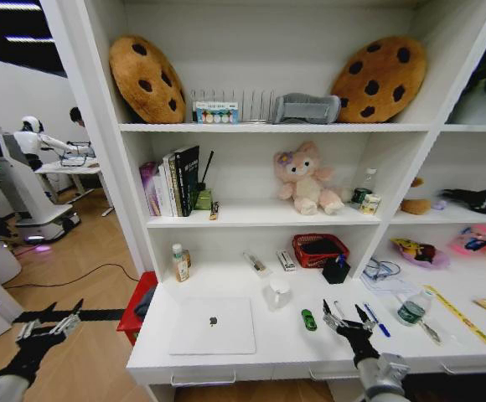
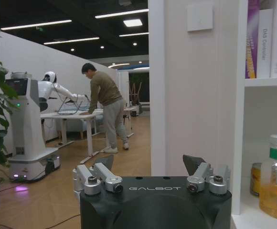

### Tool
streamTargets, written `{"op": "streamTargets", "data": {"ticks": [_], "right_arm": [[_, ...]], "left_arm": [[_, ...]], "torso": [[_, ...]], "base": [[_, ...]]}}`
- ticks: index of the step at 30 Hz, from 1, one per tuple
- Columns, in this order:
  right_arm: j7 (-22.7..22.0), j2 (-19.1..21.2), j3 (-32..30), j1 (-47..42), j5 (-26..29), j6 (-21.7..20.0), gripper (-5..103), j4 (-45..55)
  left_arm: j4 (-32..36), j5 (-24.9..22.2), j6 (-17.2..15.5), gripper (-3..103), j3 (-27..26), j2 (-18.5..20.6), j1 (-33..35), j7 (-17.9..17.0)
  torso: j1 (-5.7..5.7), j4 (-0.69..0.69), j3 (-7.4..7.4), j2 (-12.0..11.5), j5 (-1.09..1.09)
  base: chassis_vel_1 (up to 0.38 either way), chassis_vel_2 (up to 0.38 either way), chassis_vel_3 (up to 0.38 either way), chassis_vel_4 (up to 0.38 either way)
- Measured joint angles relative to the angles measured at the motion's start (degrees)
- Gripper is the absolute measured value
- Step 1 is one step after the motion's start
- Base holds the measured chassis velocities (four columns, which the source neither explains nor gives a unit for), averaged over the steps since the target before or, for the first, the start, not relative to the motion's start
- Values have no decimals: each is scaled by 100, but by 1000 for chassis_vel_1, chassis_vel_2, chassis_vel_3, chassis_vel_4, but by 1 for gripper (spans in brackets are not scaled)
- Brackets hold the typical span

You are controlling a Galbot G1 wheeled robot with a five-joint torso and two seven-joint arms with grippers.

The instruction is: Organize the objects on the table.

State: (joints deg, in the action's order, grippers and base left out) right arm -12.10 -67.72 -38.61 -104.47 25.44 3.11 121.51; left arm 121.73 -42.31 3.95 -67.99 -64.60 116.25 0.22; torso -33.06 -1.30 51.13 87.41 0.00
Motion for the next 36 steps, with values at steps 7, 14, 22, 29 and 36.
{"op": "streamTargets", "data": {"ticks": [7, 14, 22, 29, 36], "right_arm": [[75, 123, -73, -335, -45, 263, 100, 12], [119, 105, -60, -503, -192, 448, 100, -18], [120, 10, -68, -387, -195, 397, 100, 49], [139, -109, 92, -244, -364, 367, 100, -172], [162, -59, 391, 216, -533, 315, 100, -922]], "left_arm": [[-61, -369, 424, 100, -230, -346, 282, 117], [130, -628, 500, 100, -245, -400, 309, 193], [115, -691, 533, 100, -218, -257, 290, 210], [111, -690, 533, 100, -213, -244, 286, 209], [110, -685, 529, 100, -210, -239, 286, 207]], "torso": [[0, 1, 0, 0, -1], [0, 0, 0, 0, 0], [0, 0, 0, 0, -1], [0, 0, 0, 0, -1], [0, 0, 1, 0, 0]], "base": [[0, 0, 0, 0], [0, 0, 0, 0], [0, 0, 0, 0], [0, 0, 0, 0], [0, 0, 0, 0]]}}
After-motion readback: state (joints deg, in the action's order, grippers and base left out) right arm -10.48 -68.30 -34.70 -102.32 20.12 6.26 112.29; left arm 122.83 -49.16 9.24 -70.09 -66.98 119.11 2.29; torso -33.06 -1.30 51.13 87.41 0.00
